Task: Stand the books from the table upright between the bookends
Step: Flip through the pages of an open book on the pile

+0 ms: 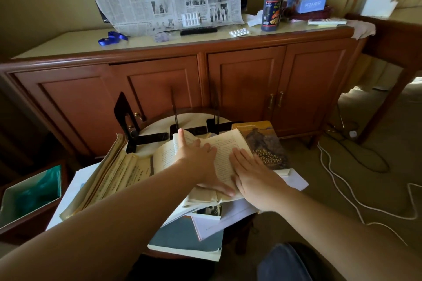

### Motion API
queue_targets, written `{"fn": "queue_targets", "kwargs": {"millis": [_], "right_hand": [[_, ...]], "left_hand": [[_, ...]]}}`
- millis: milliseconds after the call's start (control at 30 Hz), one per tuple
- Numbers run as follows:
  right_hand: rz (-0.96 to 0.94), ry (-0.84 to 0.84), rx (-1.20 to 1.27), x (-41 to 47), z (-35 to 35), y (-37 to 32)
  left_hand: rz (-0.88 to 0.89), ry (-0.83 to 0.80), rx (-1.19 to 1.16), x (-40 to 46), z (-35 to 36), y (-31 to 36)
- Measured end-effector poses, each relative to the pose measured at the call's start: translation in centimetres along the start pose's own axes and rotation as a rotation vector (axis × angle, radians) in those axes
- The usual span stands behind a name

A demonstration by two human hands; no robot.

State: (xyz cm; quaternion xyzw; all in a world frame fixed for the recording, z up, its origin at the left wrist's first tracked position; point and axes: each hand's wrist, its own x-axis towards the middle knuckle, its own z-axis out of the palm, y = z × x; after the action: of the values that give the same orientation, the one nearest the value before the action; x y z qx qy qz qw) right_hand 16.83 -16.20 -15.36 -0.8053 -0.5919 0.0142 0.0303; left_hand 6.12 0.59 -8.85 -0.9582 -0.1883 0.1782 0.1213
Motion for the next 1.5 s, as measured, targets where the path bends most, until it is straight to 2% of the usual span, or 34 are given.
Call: {"fn": "queue_targets", "kwargs": {"millis": [67,167,267,400,633,767,867,1100,1233,1367,1500], "right_hand": [[-0.016,0.045,-0.008,-2.1,0.4,-0.2],[-0.008,0.002,0.037,-3.3,0.0,-0.5],[-0.031,0.01,0.047,-1.9,-1.1,-0.8],[-0.047,-0.064,0.05,2.1,-1.9,-0.1],[0.071,-0.109,0.122,8.2,-2.5,1.4],[0.163,-0.152,0.07,9.8,-1.7,1.3],[0.179,-0.116,0.039,8.3,-1.3,0.8],[0.039,-0.049,0.081,-0.5,0.3,0.0],[0.058,-0.048,0.134,-2.5,0.4,-0.2],[0.082,-0.045,0.151,-1.8,-1.1,-0.8],[0.117,-0.003,0.136,-1.2,-2.9,-2.1]], "left_hand": [[0.001,0.013,0.0,-0.1,-0.1,0.1],[-0.006,0.013,-0.003,-0.2,0.0,0.0],[-0.009,0.009,-0.011,-0.3,0.2,0.0],[-0.009,0.003,-0.011,-0.2,0.2,0.0],[-0.014,-0.031,-0.065,-0.1,0.3,-0.2],[-0.012,-0.023,-0.069,0.0,0.5,-0.4],[-0.01,-0.024,-0.069,0.0,0.6,-0.3],[-0.022,-0.02,-0.06,-0.4,0.2,0.1],[-0.02,-0.022,-0.049,-0.7,-0.2,0.1],[0.008,0.048,-0.144,-1.3,-0.5,-0.6],[-0.054,0.187,-0.399,-2.8,-0.4,-1.9]]}}
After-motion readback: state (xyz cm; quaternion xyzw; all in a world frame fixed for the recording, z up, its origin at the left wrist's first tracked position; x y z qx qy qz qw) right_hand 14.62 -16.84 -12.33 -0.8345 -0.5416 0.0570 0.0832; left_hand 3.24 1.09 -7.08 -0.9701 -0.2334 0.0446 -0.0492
